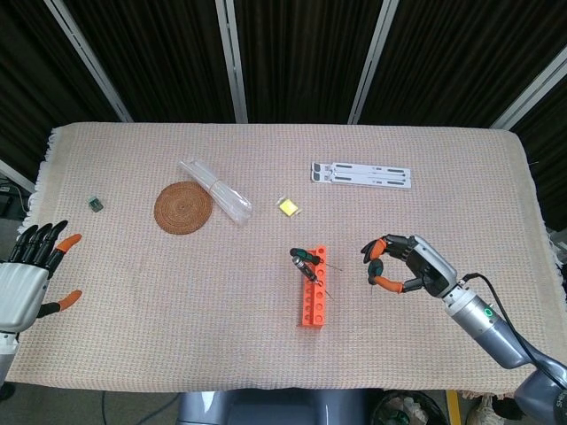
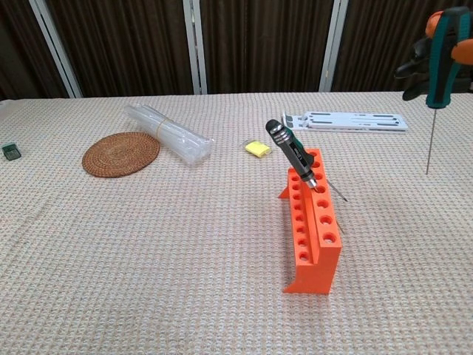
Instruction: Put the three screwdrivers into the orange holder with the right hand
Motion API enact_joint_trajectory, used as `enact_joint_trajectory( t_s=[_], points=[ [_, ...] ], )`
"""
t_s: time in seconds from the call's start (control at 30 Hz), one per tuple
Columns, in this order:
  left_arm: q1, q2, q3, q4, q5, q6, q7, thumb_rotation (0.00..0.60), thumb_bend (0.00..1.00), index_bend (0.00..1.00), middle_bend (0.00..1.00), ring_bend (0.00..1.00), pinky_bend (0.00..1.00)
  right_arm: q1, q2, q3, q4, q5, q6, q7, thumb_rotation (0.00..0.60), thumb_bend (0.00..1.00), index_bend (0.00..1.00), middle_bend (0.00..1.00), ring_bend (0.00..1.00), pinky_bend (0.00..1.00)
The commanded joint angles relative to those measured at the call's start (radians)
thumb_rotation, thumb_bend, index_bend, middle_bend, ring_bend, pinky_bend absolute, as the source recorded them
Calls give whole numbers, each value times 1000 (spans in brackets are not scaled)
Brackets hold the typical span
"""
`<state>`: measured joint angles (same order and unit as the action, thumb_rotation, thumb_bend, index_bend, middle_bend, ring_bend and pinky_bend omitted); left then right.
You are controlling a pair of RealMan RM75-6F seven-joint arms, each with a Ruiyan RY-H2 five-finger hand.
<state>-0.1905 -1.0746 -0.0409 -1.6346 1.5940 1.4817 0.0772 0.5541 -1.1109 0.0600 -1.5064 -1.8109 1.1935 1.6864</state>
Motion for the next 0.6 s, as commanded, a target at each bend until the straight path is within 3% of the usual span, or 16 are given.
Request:
enact_joint_trajectory(
  t_s=[0.03, 0.33, 0.6],
  points=[
    [-1, -1, -1, 0, -2, -1, 1, 600, 142, 156, 0, 0, 0, 8, -6, -31, 10, -23, 43, 48, 600, 443, 628, 466, 317, 371],
    [-8, -4, -2, -5, 4, -9, 9, 600, 142, 156, 0, 0, 0, 30, -45, -67, -21, -57, 110, -4, 600, 443, 632, 471, 319, 370],
    [-10, -2, -4, -10, 5, -9, 15, 600, 142, 157, 0, 0, 0, 75, -127, -43, -65, -7, 65, -208, 600, 443, 636, 471, 320, 370]
  ],
)
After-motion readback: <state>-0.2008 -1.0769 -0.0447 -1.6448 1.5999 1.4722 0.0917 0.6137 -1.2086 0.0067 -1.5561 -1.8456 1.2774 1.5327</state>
